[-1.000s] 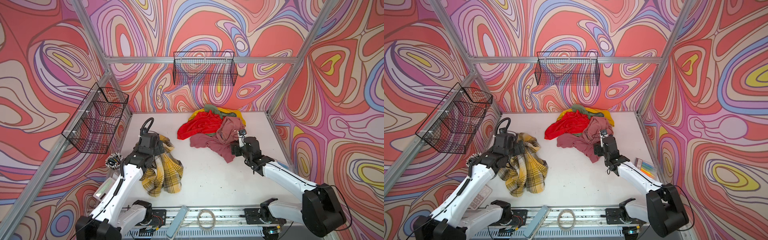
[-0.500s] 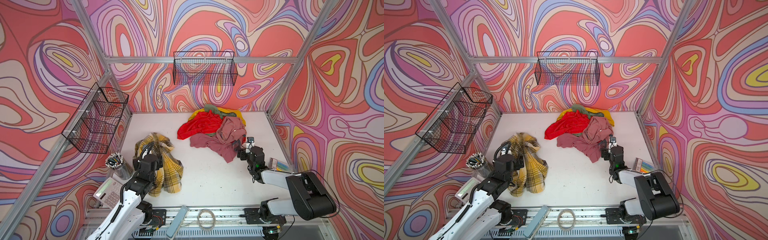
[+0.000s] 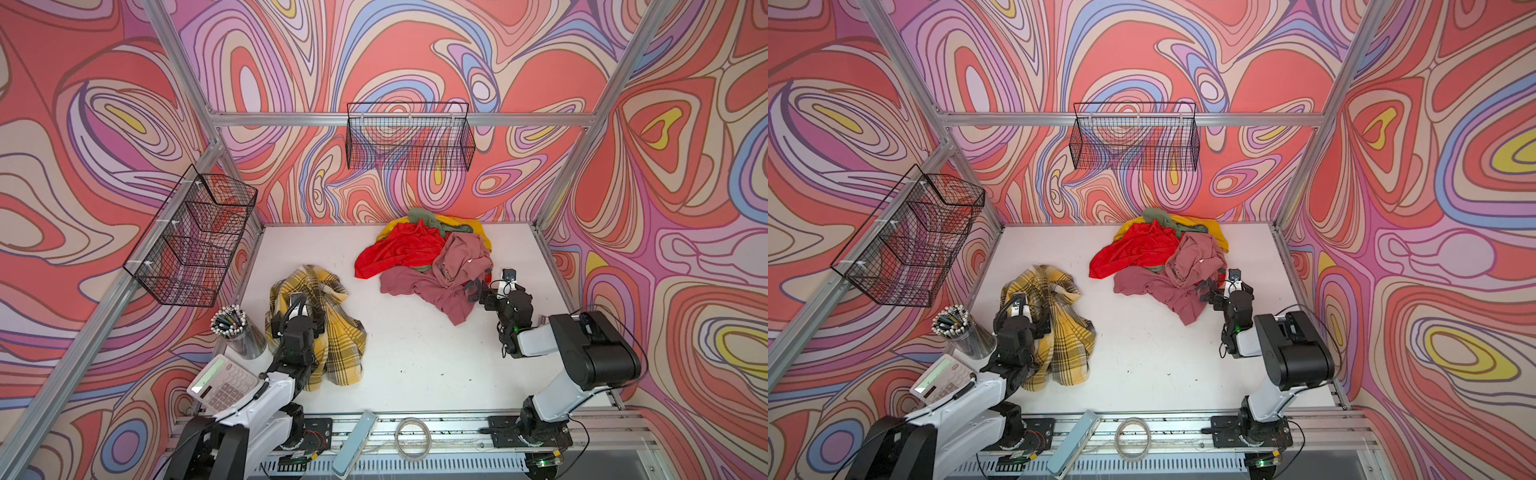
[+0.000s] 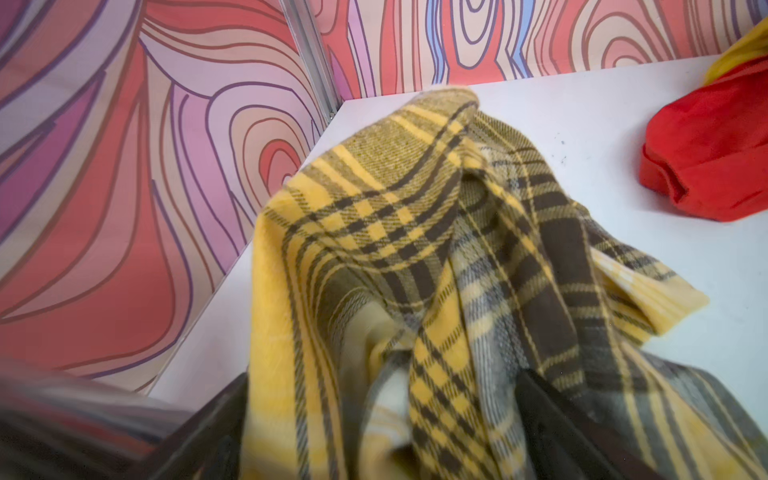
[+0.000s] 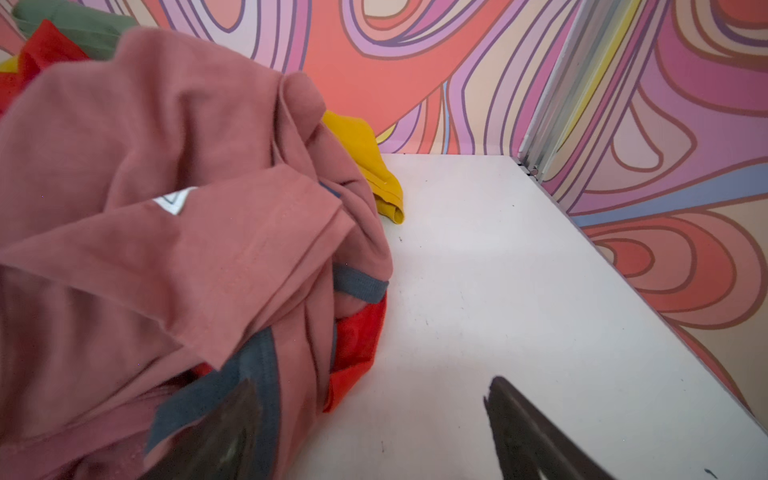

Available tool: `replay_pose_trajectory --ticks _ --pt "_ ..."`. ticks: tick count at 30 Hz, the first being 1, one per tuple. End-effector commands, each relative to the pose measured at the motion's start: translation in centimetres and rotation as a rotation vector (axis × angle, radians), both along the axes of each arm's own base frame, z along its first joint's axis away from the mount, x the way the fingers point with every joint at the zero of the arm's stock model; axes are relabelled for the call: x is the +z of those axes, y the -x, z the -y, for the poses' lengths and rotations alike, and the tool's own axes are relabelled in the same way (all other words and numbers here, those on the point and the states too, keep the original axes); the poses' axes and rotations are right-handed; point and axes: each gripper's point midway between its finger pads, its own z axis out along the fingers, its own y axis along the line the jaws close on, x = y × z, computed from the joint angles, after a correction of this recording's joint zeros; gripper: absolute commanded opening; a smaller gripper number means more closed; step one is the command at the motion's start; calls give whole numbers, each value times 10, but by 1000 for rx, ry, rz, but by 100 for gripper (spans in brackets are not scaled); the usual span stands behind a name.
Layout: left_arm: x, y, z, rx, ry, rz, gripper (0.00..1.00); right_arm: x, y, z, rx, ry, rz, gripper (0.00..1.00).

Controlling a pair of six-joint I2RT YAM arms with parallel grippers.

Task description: Pick out a specific cloth from the pile

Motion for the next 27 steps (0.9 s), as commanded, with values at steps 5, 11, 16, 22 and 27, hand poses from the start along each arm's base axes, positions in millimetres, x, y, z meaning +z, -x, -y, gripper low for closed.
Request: replay_pose_trajectory --ticks 5,11,16,22,27 --pt "13 -58 15 -150 94 138 99 7 -18 -2 24 -40 10 91" --pt "-13 -81 14 -181 148 24 100 3 -22 2 38 -72 -22 93" --pt "-13 -81 14 -180 143 35 100 2 -22 3 34 -76 -25 94" --pt "-15 -83 19 -206 146 14 100 3 -23 4 32 -77 -24 94" --pt "-16 -84 20 -211 150 3 100 3 -23 4 32 -77 -24 94"
